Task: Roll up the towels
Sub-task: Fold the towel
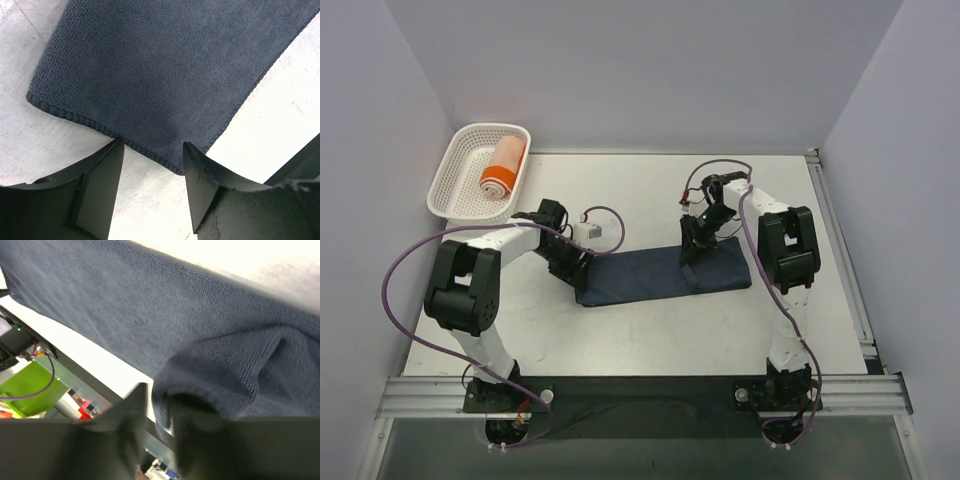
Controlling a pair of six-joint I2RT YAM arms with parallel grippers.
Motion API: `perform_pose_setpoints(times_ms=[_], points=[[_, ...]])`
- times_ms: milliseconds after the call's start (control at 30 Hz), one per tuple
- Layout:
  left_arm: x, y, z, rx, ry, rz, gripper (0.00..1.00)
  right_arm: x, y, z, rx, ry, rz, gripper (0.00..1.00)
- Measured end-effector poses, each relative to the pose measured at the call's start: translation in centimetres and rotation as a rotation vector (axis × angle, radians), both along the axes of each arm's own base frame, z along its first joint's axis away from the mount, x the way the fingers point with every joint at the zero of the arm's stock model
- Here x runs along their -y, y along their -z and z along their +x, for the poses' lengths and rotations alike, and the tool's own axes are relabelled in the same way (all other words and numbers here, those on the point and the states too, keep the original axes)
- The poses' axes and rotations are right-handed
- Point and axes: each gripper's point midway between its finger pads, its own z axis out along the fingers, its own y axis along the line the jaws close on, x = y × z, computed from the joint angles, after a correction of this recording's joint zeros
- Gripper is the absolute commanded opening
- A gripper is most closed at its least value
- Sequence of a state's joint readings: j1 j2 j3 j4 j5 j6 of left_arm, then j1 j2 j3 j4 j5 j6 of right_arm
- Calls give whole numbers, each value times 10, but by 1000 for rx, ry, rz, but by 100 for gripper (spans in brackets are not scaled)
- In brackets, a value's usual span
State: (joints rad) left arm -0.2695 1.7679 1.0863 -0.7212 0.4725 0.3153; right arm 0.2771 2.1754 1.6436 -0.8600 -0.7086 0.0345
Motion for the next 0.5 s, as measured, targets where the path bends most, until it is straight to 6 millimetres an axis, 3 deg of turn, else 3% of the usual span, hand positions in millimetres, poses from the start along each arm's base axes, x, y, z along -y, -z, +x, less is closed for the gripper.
perform_pose_setpoints(times_ms=[33, 133, 200, 367, 500], points=[[0, 0, 0, 0, 0, 0, 62, -1, 2, 0, -6, 0, 1, 37], [1, 0, 0, -1, 3, -7, 62, -3, 4, -1, -16, 1, 10, 53], [2, -1, -1, -3, 5, -14, 62, -6, 1, -1, -15, -2, 29, 55], [7, -4, -3, -9, 16, -47, 61, -6, -21, 5, 23, 11, 108, 39], [12, -7, -3, -12, 23, -74, 60, 18, -51, 23, 107, 78, 165, 23]])
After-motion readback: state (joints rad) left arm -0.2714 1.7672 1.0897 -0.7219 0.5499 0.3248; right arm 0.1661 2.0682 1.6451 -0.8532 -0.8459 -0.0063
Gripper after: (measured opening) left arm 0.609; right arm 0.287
